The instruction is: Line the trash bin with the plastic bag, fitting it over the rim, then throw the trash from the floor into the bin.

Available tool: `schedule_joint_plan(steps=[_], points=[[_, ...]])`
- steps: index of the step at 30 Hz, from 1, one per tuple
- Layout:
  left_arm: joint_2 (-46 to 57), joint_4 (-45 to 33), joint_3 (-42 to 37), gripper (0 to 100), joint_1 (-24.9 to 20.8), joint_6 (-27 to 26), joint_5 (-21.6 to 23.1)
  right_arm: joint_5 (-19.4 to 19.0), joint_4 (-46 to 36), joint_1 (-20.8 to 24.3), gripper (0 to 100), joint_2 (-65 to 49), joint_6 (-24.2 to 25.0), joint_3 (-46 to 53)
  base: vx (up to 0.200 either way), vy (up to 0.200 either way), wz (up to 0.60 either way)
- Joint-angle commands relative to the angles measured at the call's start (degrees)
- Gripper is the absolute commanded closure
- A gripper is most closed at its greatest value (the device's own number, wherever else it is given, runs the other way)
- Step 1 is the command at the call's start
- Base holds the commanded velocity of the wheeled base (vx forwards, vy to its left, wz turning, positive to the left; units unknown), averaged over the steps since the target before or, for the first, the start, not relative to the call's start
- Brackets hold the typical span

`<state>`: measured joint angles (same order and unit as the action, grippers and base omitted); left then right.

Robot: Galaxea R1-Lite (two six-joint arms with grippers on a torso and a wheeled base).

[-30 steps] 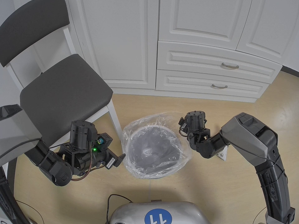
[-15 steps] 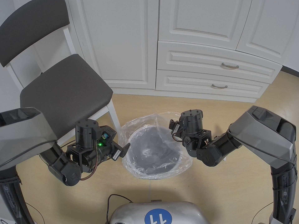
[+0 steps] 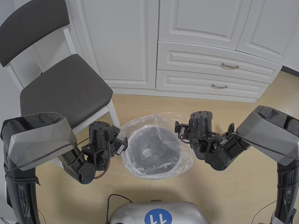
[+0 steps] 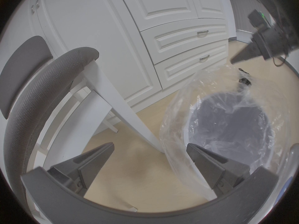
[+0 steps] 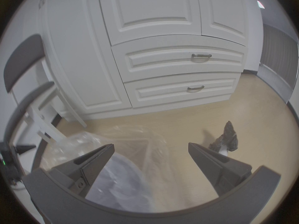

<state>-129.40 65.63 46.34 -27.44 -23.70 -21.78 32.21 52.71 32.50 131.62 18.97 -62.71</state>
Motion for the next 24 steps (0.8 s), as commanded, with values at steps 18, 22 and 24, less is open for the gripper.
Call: schedule_joint_plan(steps=[18,22,24], points=[[1.7,-0.3,-0.9,0,-4.9,37.8,-2.2,-2.9,3.4,-3.0,0,5.4,1.0,-2.0,0.000,0.000,0.00],[1.1,-2.8,-0.2,0,-4.6,41.8,-2.2,-4.0,3.3,-3.1,0,6.8,2.4,-3.1,0.000,0.000,0.00],[0.6,-5.4,1.4,0,-4.5,44.8,-2.2,-4.0,3.3,-3.3,0,8.3,2.7,-4.3,0.000,0.000,0.00]])
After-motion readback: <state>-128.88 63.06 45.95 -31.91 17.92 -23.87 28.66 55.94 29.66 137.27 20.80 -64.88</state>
